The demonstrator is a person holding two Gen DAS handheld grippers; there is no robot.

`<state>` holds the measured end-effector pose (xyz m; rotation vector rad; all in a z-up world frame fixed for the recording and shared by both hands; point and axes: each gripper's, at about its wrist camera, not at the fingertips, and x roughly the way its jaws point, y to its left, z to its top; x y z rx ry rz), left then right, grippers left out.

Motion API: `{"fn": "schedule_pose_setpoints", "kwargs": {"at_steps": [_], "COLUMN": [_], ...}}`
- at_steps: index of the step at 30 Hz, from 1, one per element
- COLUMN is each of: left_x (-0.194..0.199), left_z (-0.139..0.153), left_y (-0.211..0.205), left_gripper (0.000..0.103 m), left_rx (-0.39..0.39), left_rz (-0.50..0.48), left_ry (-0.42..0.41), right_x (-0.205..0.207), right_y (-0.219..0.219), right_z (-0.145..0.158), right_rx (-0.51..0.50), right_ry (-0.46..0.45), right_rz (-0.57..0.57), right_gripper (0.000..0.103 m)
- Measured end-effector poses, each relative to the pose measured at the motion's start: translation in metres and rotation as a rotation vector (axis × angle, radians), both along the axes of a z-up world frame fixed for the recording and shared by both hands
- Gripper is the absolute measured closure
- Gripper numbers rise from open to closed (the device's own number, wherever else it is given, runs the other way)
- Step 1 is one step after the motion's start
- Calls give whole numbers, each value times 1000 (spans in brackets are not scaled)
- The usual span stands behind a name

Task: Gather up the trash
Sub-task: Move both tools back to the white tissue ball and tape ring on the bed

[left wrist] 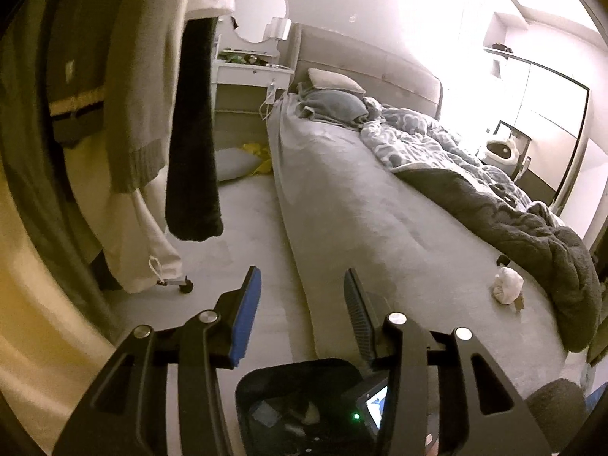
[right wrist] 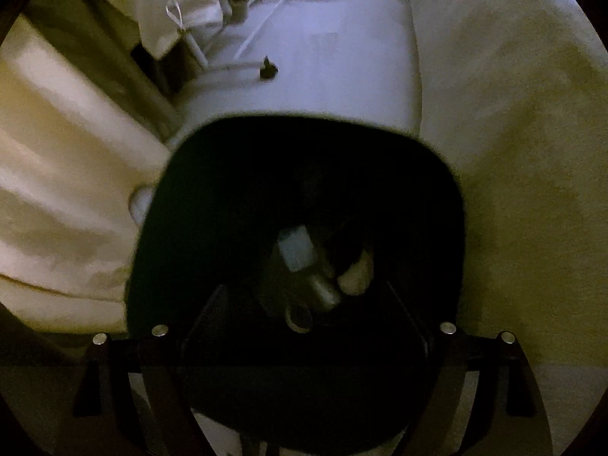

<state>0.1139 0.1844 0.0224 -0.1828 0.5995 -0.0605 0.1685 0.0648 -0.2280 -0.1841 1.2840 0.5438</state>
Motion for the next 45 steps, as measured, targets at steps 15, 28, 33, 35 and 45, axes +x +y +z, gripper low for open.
{"fn": "schedule_pose_setpoints", "kwargs": {"at_steps": [15, 28, 33, 35, 45], "left_x": [-3, 20, 34, 40, 70], "left_z": [44, 49, 43, 39, 17], "left_y": [-82, -153, -185, -197, -264], "left_gripper": [31, 14, 10, 10, 8], "left_rx": [30, 42, 31, 7, 106], "left_rz": [-103, -215, -253, -269, -343], "left_ry": [-88, -112, -96, -85, -53], "right_x": [-3, -15, -11, -10, 1], "right_y": [-71, -176, -224, -241, -320], "right_z": [120, 193, 212, 216, 221], "right_rx": [157, 123, 154, 143, 93], "right_ry": [-239, -481, -525, -542, -580], "right_rz": [-57, -44, -80, -81, -95], "right_gripper": [18, 18, 17, 17, 12]}}
